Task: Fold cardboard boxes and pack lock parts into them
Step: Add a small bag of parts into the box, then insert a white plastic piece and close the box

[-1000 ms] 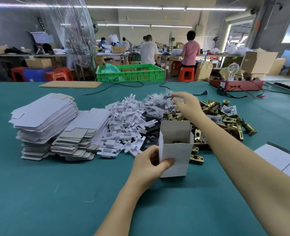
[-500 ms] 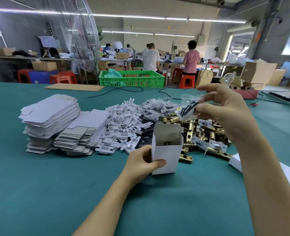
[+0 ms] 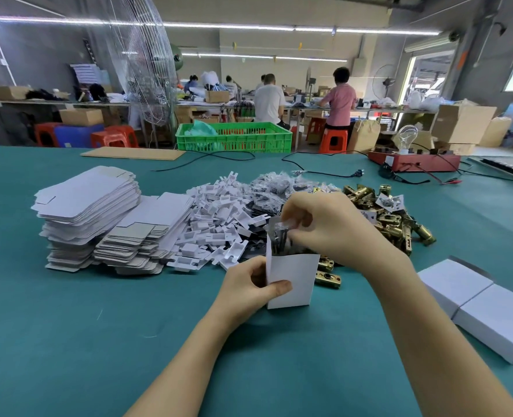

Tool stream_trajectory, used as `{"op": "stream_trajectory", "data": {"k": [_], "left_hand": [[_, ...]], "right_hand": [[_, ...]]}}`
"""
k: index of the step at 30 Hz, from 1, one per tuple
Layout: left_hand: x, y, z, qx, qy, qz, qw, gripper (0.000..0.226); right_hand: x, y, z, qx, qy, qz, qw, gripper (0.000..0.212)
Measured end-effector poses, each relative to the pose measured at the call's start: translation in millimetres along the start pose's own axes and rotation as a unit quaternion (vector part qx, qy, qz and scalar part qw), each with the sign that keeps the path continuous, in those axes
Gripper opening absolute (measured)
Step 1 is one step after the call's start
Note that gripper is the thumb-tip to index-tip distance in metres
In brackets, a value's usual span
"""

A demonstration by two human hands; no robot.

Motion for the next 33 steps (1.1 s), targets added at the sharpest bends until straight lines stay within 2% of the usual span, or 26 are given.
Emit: {"op": "stream_trajectory", "data": {"k": [3, 9, 12, 18, 22, 27, 30, 33], "left_hand": [[0, -1, -1, 0.001, 0.001, -0.001, 1.000, 0.030], [-1, 0, 0, -0.003, -0.001, -0.004, 1.000, 0.034], [0, 0, -1, 0.000, -0.005, -0.001, 1.000, 0.030], [0, 1, -1, 0.006, -0.009, 0.008, 1.000, 0.030], [0, 1, 0, 0.009, -0.013, 0.014, 1.000, 0.028], [1, 1, 0, 0.001, -0.016, 0.014, 1.000, 0.027], [0, 1, 0, -0.009, -0.006, 0.008, 1.000, 0.030], [-2, 0, 1, -0.021, -0.004, 0.005, 1.000, 0.031]], "right_hand": [[-4, 0, 1, -0.004, 0.015, -0.023, 1.000, 0.019], [5, 3, 8, -0.018, -0.034, -0.005, 0.999, 0.017], [2, 4, 8, -0.012, -0.022, -0.029, 0.999, 0.013], [6, 6, 12, -0.017, 0.009, -0.029, 0.999, 0.009], [-8, 11, 17, -0.067, 0.089, -0.108, 0.988, 0.019], [-35, 14, 17, -0.109, 0.094, -0.208, 0.968, 0.036], [-40, 15, 21, -0.135, 0.096, -0.230, 0.959, 0.036], [-35, 17, 19, -0.127, 0.080, -0.204, 0.967, 0.026]]}}
Point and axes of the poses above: each hand's wrist, its own y-axis away from the middle knuckle, its own x-axis out of the back of the hand, z = x × y, the point moved 7 cm from there along -y, towards the middle knuckle, and after that the axes turned 13 degrees about -y, right-handed, at the moved point
